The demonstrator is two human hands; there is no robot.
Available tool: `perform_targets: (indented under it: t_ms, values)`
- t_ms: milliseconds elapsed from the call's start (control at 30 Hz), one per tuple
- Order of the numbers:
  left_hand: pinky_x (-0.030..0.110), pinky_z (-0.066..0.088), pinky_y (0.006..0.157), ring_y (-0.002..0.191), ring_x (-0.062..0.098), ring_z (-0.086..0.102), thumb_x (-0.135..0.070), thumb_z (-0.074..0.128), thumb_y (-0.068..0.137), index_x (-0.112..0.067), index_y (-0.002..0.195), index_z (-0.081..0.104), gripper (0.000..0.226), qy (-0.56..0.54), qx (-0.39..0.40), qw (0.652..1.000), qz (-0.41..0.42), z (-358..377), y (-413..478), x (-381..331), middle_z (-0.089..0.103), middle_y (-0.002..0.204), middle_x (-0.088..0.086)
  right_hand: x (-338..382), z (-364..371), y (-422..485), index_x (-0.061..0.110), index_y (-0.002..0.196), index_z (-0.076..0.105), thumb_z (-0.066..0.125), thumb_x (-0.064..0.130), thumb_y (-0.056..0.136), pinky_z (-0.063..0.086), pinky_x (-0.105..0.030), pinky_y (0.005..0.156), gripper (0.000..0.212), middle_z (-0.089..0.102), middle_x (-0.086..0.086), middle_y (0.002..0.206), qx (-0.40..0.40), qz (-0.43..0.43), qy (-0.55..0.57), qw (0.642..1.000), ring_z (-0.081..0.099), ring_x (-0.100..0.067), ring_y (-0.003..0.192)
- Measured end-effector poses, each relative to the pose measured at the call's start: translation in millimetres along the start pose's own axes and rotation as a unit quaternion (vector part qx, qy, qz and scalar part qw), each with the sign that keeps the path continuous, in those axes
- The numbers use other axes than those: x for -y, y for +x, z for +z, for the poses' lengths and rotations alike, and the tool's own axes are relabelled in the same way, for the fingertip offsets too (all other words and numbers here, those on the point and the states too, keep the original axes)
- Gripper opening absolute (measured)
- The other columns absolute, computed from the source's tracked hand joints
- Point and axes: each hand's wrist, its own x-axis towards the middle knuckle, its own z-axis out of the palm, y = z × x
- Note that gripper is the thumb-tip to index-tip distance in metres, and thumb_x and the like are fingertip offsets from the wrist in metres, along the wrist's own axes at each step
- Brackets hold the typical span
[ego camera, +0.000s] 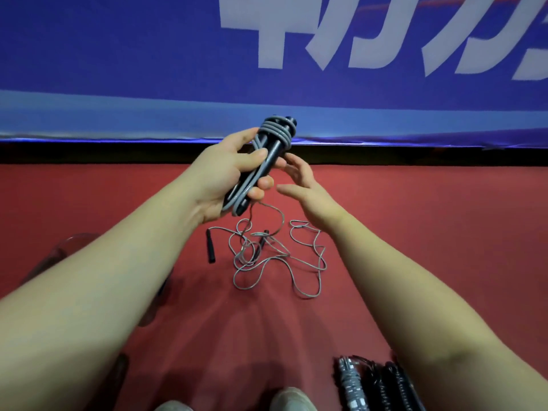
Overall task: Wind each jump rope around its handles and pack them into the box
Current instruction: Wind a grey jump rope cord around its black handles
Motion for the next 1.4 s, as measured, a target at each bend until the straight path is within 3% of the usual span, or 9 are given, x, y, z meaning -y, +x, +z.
perform_targets:
  t_ms: [100,233,467,733,900,1067,1167,1267,1400]
  values:
    - [0.018,0.034,0.038,0.048,0.015,0.046,-0.001,0.037,0.098,-0.012,0.135,0.044,0.039,-0.02,0.028,0.999,-0.006,4,0,-1,0.062,0.081,0.013,13,34,1,0.019,0.114,0.046,0.057,0.014,0.087,0.051,-0.017,0.078,0.03,0.059,0.005,0.096,0.055,-0.026,0.068,0.996,0.061,0.0,0.082]
    - [0.018,0.035,0.037,0.046,0.014,0.047,-0.001,0.039,0.098,-0.012,0.124,0.049,0.03,0.036,-0.012,0.999,-0.007,-11,1,-2,0.06,0.089,0.018,7,33,2,0.02,0.084,0.047,0.043,0.017,0.1,0.027,-0.017,0.042,0.017,0.039,0.009,0.052,-0.008,-0.034,-0.009,0.999,0.032,-0.002,0.043]
    - [0.021,0.044,0.044,0.052,0.013,0.051,-0.005,0.045,0.098,-0.019,0.121,0.05,0.028,0.249,-0.095,0.964,0.005,-47,3,24,0.066,0.087,0.005,2,5,-25,0.018,0.078,0.058,0.053,0.028,0.095,0.035,-0.026,0.06,0.02,0.05,0.008,0.061,0.001,-0.039,-0.323,0.946,0.048,-0.006,0.057]
    - [0.028,0.048,0.052,0.058,0.018,0.055,-0.007,0.05,0.096,-0.02,0.139,0.037,0.047,0.304,-0.155,0.94,0.027,-46,8,41,0.058,0.088,-0.001,23,23,-37,0.034,0.133,0.048,0.045,0.037,0.097,0.045,-0.033,0.079,0.037,0.063,-0.002,0.117,-0.067,-0.094,-0.568,0.815,0.056,-0.026,0.11]
    - [0.021,0.041,0.04,0.049,0.013,0.052,-0.001,0.046,0.096,-0.011,0.136,0.043,0.041,0.117,-0.119,0.986,-0.003,-48,3,36,0.052,0.079,0.006,14,14,-25,0.02,0.102,0.068,0.043,0.03,0.099,0.044,-0.032,0.078,0.028,0.065,-0.006,0.101,-0.086,-0.035,-0.471,0.877,0.058,-0.026,0.1]
    - [0.023,0.043,0.044,0.054,0.016,0.054,-0.002,0.048,0.096,-0.015,0.14,0.039,0.047,0.173,-0.117,0.978,0.003,-46,6,38,0.056,0.081,0.004,0,15,-23,0.01,0.087,0.064,0.04,0.017,0.101,0.026,-0.015,0.04,0.029,0.042,0.0,0.064,-0.004,0.154,-0.001,0.988,0.035,-0.007,0.044]
    - [0.028,0.047,0.059,0.061,0.021,0.057,-0.006,0.051,0.095,-0.02,0.141,0.038,0.05,0.326,-0.142,0.934,0.037,-48,10,46,0.061,0.092,0.004,2,21,-26,0.006,0.114,0.06,0.039,0.019,0.101,0.035,-0.021,0.05,0.028,0.051,-0.001,0.069,-0.012,0.099,-0.199,0.975,0.047,-0.011,0.053]
    - [0.034,0.049,0.087,0.091,0.029,0.065,-0.015,0.056,0.092,-0.023,0.142,0.036,0.055,0.479,-0.153,0.863,0.054,-56,10,54,0.061,0.122,0.006,14,27,-33,0.011,0.112,0.055,0.036,0.031,0.101,0.037,-0.031,0.07,0.03,0.063,-0.011,0.101,-0.011,0.017,-0.485,0.874,0.058,-0.03,0.094]
    - [0.034,0.041,0.093,0.118,0.03,0.053,-0.022,0.054,0.094,-0.021,0.14,0.04,0.048,0.621,-0.111,0.775,0.044,-57,10,60,0.058,0.13,0.01,34,20,-35,0.016,0.102,0.06,0.036,0.045,0.099,0.039,-0.031,0.072,0.037,0.065,-0.008,0.106,0.017,0.024,-0.578,0.815,0.059,-0.029,0.102]
